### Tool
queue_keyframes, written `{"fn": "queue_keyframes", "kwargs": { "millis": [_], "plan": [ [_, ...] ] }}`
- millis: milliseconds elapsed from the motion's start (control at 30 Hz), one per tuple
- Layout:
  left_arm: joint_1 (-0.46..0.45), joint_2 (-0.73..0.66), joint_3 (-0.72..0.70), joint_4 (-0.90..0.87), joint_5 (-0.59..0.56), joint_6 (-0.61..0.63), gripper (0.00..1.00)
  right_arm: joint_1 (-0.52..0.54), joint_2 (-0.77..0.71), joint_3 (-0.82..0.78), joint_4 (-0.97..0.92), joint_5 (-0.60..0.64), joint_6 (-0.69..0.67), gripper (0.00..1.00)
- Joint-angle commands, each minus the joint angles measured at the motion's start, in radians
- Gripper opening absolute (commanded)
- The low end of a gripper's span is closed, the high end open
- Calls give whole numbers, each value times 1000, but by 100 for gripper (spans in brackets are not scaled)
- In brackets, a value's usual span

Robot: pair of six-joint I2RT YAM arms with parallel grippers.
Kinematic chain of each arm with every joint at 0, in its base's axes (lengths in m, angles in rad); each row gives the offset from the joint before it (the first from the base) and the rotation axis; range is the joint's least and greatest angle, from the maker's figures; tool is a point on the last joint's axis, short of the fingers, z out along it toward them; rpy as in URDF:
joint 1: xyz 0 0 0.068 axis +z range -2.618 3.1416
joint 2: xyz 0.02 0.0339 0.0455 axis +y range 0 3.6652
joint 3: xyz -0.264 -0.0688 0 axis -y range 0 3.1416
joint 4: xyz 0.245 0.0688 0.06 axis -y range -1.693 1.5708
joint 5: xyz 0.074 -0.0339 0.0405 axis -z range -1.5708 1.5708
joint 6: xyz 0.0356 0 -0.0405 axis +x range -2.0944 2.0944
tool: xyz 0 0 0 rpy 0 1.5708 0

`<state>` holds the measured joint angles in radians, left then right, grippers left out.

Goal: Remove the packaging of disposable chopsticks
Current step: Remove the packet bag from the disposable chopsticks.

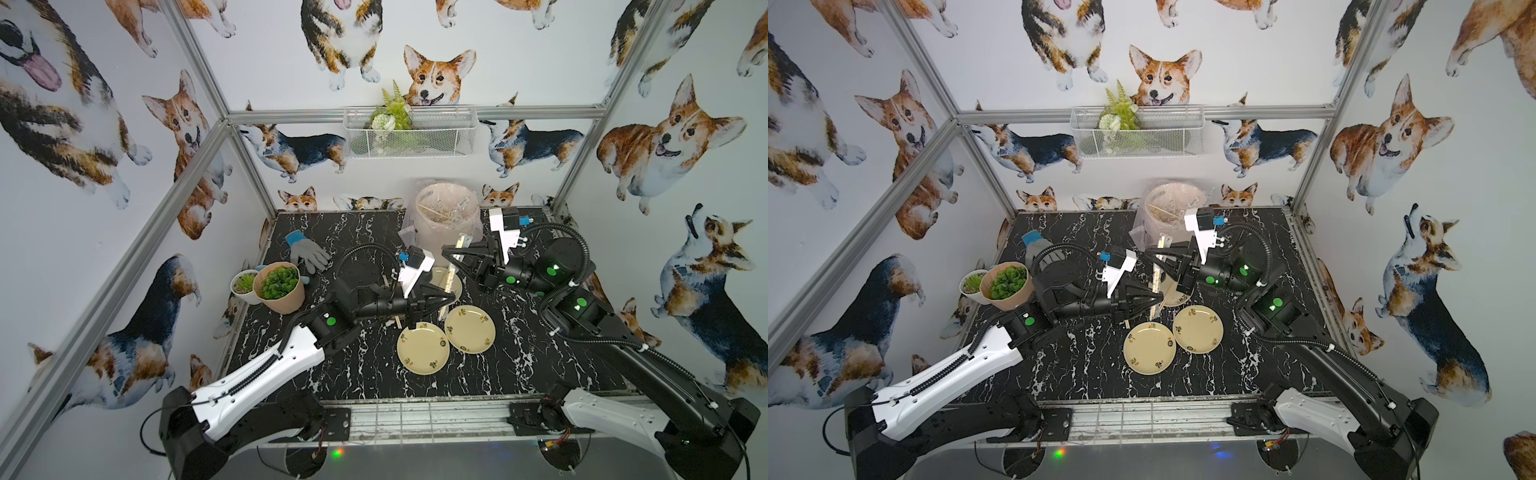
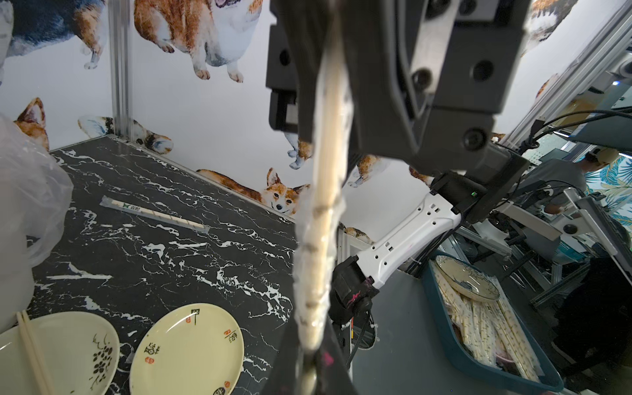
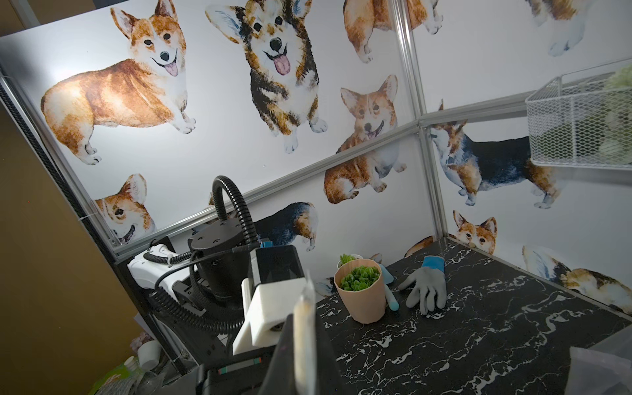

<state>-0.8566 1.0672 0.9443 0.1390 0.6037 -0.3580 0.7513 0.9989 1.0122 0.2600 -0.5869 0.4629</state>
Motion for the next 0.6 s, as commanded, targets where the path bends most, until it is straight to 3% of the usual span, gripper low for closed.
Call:
{"fn": "queue_keyframes", "kwargs": {
  "millis": [0, 267, 400, 567],
  "plan": [
    [15, -6, 14, 307, -175, -37, 0, 50, -11, -68, -101, -57, 21, 0],
    [19, -59, -8, 290, -306, -18, 0, 57, -32, -160, -125, -52, 43, 0],
    [22, -55, -13, 299, -315, -34, 0, 56, -50, -150, -136, -36, 37, 2],
    [31, -83, -64, 344, -421, -55, 0, 58, -31, -128, -141, -70, 49, 1]
  ]
}}
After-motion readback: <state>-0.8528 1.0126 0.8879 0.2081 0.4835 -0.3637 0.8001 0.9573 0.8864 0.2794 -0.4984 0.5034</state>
